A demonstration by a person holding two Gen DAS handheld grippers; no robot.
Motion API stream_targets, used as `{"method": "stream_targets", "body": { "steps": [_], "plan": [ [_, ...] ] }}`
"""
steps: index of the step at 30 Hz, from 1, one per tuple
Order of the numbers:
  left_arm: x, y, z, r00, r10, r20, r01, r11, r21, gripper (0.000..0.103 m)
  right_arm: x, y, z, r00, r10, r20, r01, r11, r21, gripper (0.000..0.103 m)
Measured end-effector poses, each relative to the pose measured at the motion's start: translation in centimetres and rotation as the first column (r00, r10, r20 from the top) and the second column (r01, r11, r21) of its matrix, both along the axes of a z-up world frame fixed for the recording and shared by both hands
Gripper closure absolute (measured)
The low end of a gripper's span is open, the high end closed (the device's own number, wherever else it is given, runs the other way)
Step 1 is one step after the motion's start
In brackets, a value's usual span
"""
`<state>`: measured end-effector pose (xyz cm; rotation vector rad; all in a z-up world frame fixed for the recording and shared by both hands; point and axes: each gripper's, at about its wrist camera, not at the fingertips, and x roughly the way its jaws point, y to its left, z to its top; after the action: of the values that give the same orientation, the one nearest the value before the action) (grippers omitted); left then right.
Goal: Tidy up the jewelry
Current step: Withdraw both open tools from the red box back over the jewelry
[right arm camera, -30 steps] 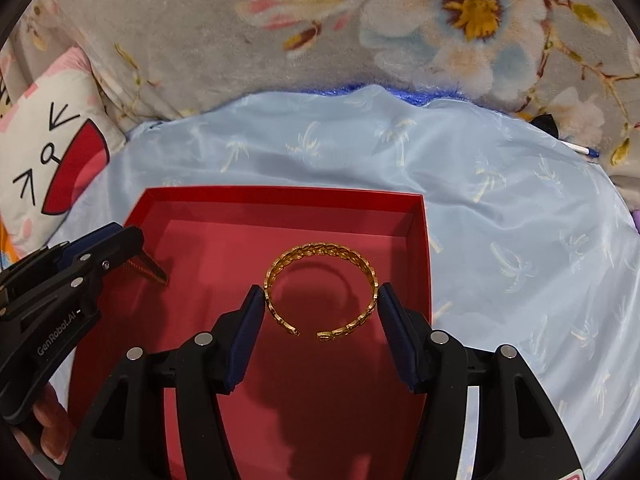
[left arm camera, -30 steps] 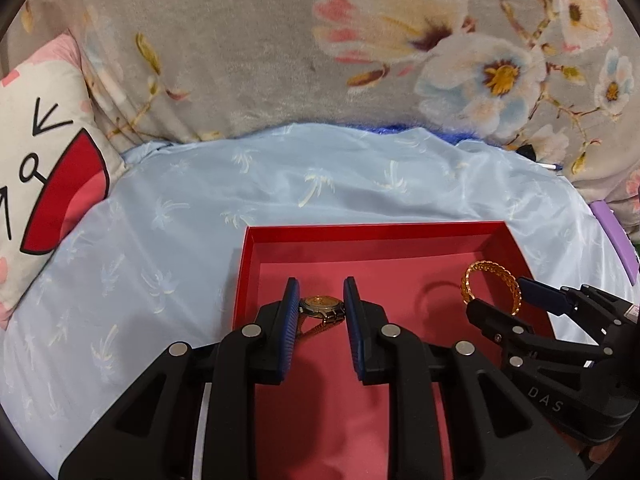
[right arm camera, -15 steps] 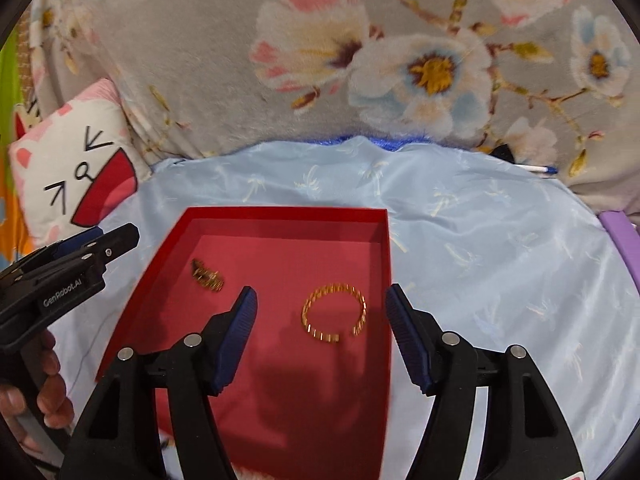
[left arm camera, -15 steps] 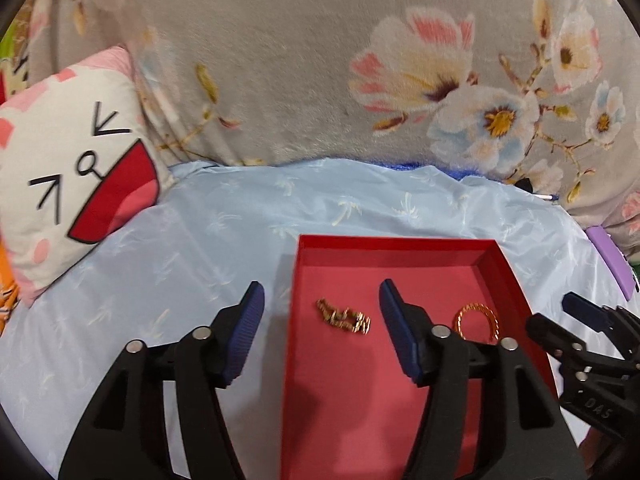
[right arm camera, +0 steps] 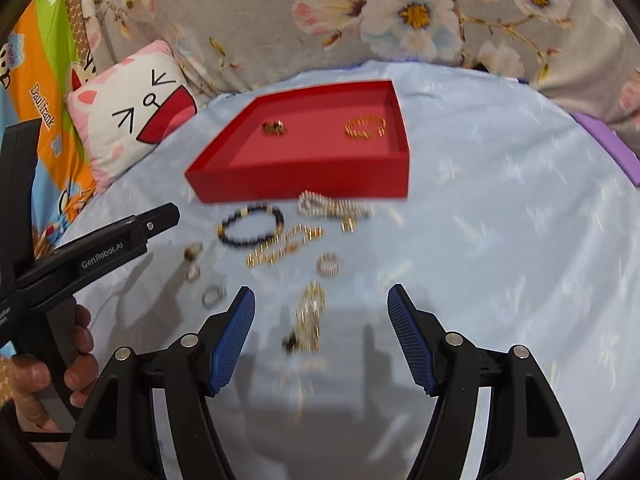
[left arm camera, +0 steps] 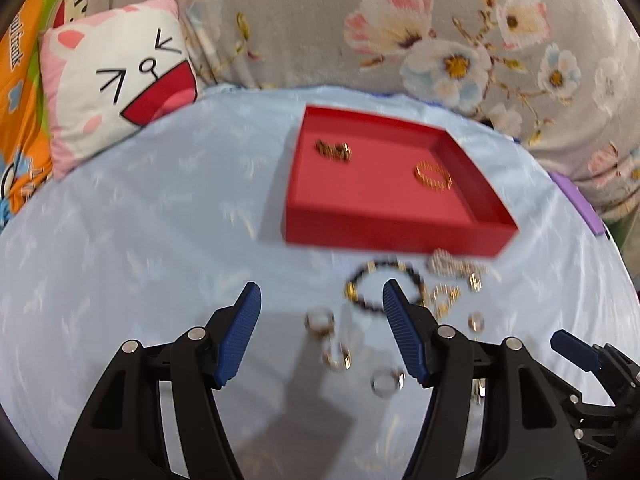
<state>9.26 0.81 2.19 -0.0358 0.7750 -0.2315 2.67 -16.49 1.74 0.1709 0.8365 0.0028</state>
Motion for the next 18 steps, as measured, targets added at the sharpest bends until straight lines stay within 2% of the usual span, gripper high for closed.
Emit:
{"method": "stream_targets", "body": {
  "steps": [3,5,11,18],
  "plan": [
    [-1.8,-0.8,-1.5,1.0,0.0,-0.015,0.001,0.998,0.058,0.042,-1.5,-0.4,-1.3,1.0,-0.025,-0.015,0.026,0.999,0.019,0.036],
    [-2.7,-1.1,-2.2,1.0,0.0,-0.016,0.001,0.998,0.068,0.042,-2.1,-0.7,-1.8,0.999,-0.041,-0.012,0.041,0.999,0.03,0.036],
    [-4.1,-2.1,-3.2,1.0,0.004,0.002,-0.004,0.993,0.122,0.042,-3.4,-0.7,-2.7,0.998,-0.067,0.002,0.067,0.998,-0.019,0.036],
    [-3.7,-2.0,-3.5,1.0,0.016,-0.02,-0.013,0.993,0.113,0.042,-3.5,-0.8,-3.2,0.997,-0.073,-0.008,0.072,0.997,-0.032,0.035]
  ]
}}
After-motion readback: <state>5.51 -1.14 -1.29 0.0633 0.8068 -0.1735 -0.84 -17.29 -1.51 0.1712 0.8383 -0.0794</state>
